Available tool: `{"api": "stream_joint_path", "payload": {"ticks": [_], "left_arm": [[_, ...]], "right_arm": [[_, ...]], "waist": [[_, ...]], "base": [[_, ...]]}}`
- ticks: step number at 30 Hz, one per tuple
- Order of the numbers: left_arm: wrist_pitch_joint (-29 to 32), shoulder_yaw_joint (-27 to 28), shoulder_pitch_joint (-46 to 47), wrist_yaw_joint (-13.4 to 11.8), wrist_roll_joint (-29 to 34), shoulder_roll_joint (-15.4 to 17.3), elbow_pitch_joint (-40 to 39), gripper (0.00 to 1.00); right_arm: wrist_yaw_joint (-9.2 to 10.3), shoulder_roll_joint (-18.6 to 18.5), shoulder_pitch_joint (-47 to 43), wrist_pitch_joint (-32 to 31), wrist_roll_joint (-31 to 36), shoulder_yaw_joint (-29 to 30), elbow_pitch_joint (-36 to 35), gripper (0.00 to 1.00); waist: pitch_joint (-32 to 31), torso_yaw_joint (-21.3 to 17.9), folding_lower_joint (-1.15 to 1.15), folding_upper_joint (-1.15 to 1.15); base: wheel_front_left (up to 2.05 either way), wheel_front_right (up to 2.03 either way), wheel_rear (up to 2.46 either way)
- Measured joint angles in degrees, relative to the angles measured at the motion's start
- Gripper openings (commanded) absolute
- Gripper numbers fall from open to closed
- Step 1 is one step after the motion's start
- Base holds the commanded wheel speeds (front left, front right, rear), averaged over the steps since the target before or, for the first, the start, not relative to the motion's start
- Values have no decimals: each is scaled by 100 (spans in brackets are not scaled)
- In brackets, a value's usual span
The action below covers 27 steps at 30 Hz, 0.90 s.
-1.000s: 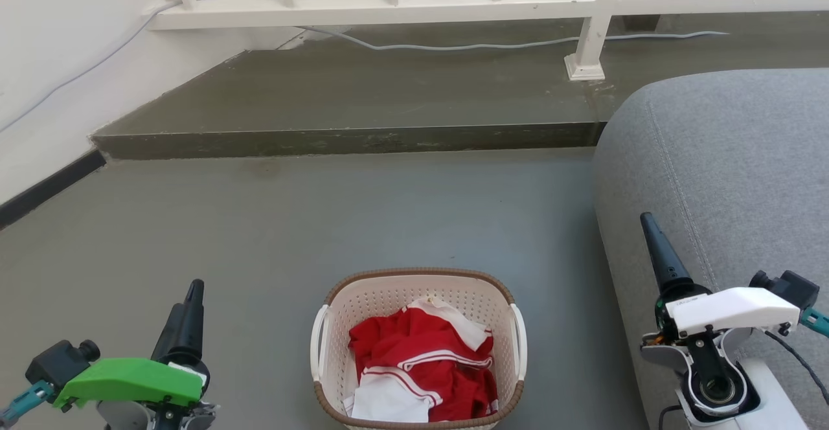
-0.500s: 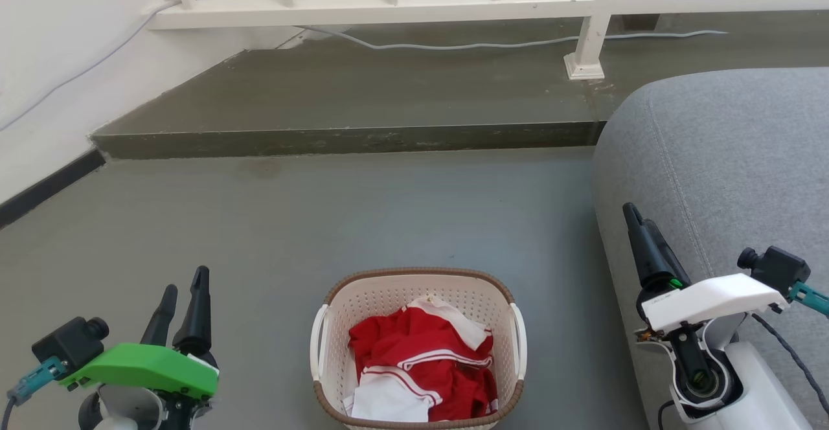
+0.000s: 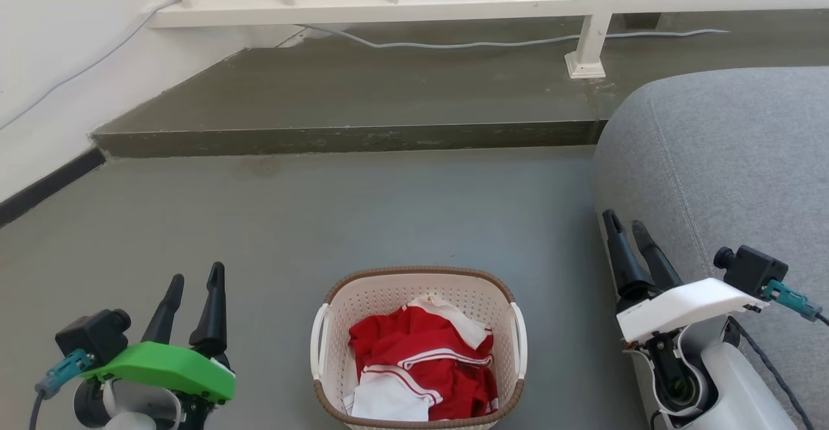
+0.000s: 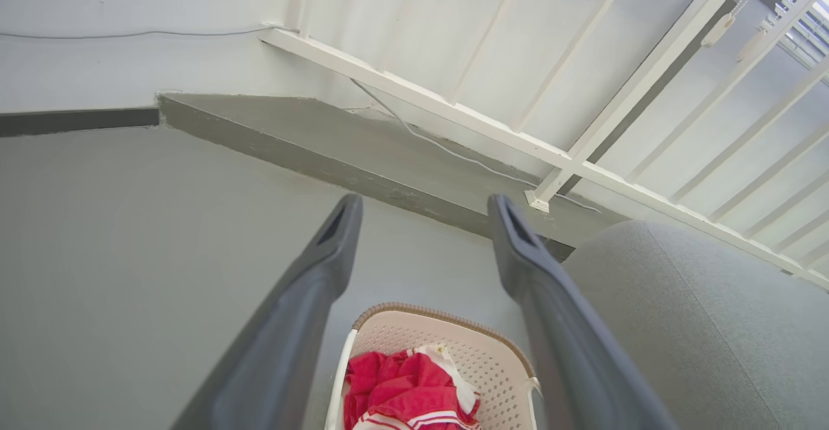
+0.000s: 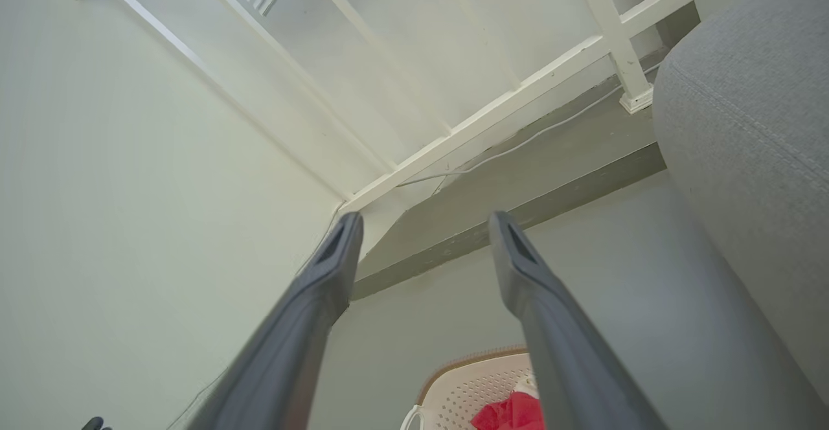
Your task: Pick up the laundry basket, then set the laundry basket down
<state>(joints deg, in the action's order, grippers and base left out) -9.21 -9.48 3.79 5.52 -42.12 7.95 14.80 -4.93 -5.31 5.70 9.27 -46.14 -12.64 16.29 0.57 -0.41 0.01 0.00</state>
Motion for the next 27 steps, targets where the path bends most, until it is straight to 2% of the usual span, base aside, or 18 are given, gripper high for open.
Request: {"api": "stream_joint_path", "payload": {"ticks": [27], "left_arm": [[-505,-80,97,30,1835,-53,-77,100]], "right_arm": [[-9,88,133,508,1793,-310,48,100]], "waist": [[36,-26,0,0]], "base": [[0,0,0]]}}
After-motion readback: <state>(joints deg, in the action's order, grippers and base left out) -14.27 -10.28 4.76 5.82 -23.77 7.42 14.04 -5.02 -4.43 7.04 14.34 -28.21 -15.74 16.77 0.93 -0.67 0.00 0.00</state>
